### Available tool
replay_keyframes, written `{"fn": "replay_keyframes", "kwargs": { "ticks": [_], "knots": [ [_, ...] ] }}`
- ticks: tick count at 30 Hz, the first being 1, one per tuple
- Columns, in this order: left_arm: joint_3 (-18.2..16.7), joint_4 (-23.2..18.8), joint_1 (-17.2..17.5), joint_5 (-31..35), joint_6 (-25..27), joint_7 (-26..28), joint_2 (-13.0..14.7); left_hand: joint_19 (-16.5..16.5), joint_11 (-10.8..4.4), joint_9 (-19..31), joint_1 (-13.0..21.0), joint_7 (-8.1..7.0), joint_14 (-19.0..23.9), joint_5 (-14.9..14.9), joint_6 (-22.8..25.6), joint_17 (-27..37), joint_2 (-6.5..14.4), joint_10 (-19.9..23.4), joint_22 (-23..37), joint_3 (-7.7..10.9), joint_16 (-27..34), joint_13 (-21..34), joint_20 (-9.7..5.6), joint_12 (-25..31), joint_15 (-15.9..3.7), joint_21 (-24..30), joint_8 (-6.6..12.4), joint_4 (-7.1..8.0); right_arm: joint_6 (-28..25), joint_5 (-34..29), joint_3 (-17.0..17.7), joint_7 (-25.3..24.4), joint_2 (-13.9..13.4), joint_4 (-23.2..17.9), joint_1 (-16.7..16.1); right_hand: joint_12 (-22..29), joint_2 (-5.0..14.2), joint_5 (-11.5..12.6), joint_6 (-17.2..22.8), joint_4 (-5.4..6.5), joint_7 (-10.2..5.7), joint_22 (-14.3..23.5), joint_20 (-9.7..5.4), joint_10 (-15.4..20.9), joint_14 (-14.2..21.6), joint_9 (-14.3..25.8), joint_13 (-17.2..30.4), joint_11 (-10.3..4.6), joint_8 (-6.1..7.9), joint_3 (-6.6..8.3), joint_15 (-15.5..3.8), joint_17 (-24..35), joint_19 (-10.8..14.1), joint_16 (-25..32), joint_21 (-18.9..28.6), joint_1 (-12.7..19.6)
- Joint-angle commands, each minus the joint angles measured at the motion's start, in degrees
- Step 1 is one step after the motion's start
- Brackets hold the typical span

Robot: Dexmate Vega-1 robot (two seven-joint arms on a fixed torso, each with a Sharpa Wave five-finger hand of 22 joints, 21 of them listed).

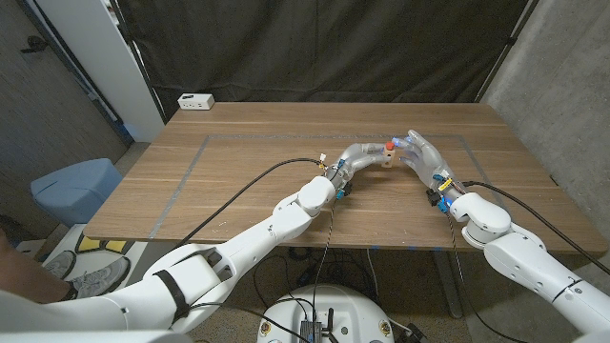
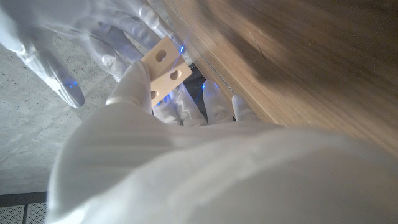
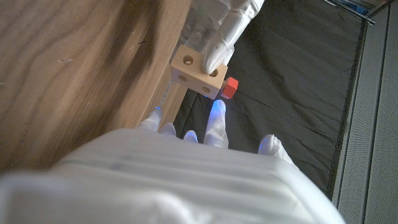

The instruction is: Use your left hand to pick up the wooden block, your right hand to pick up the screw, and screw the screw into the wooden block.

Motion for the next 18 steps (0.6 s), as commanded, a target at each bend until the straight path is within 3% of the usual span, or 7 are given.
{"fn": "replay_keyframes", "kwargs": {
  "ticks": [1, 6, 9, 12, 18],
  "knots": [
    [0.0, -0.3, 0.1, 0.0, 0.2, -0.1, 0.0, 0.3, -0.04, 0.2, -0.7, 2.11, 0.5, 0.3, 3.0, 0.0, 1.5, 0.7, 0.3, 0.87, 0.2, 0.1, 0.16, 0.4, -3.64, 0.2, 0.55, 0.45, 0.1, 0.3, -0.5, 1.0, -0.7, 0.3, 0.8, 0.3, -0.03, 0.1, 0.7, 0.28, -0.27, 0.1, 0.43, -2.1, -4.2, 0.2, 0.2, -0.13, 0.58, 0.06, 0.32, 0.3, -0.6, 0.1, 0.0, -0.9],
    [0.0, -0.2, 0.0, 0.0, 0.1, -0.1, 0.0, 0.3, -0.04, 0.2, -0.6, 1.81, 0.5, 0.3, 3.0, 0.0, 1.4, 0.7, 0.3, 0.84, 0.2, 0.1, 0.19, 0.4, -3.65, 0.2, 0.54, 0.41, 0.2, 0.3, -0.6, 0.6, -0.5, 0.2, 0.8, 0.8, 0.03, 0.2, 2.5, 0.39, -0.05, 0.1, 0.40, -1.2, -4.0, 0.1, 0.2, -0.68, 1.32, 0.07, 0.13, 0.2, -0.7, 0.4, 0.3, -1.0],
    [0.0, -0.2, 0.0, 0.0, 0.2, -0.1, 0.0, 0.3, -0.03, 0.2, -0.7, 1.85, 0.5, 0.3, 3.0, 0.0, 1.4, 0.7, 0.3, 0.85, 0.2, 0.1, 0.19, 0.4, -3.64, 0.2, 0.53, 0.45, 0.1, 0.2, -0.6, 0.1, -0.3, 0.1, 0.8, 1.4, 0.06, 0.4, 4.1, 0.40, 0.27, 0.1, 0.42, 0.4, -3.6, 0.1, 0.1, -2.19, 1.78, 0.12, -0.13, 0.1, -0.5, 0.6, 0.6, -1.0],
    [0.0, -0.2, 0.0, 0.0, 0.2, -0.1, 0.0, 0.3, -0.03, 0.2, -0.7, 1.96, 0.5, 0.3, 3.0, 0.0, 1.5, 0.7, 0.3, 0.84, 0.2, 0.1, 0.15, 0.4, -3.64, 0.2, 0.56, 0.48, 0.5, -0.2, -0.7, 0.3, -0.4, 0.3, 0.8, 1.5, 0.15, 0.5, 5.7, 0.37, 0.64, 0.0, 0.39, 1.0, -3.4, 0.1, 0.1, -2.71, 2.22, 0.22, -0.30, 0.0, -0.4, 0.8, 0.7, -1.0],
    [0.0, -0.1, 0.1, -0.1, 0.2, 0.0, 0.0, 0.3, -0.02, 0.2, -0.8, 2.02, 0.5, 0.3, 3.0, 0.0, 1.5, 0.7, 0.3, 0.85, 0.2, 0.1, 0.14, 0.4, -3.64, 0.2, 0.56, 0.54, 0.3, -0.1, -0.7, 0.0, -0.4, 0.1, 0.8, 1.6, 0.24, 0.5, 6.9, 0.30, 0.74, 0.0, 0.37, 1.5, -3.2, 0.1, 0.1, -2.99, 2.52, 0.33, -0.37, 0.0, -0.2, 0.9, 0.8, -0.8]
  ]
}}
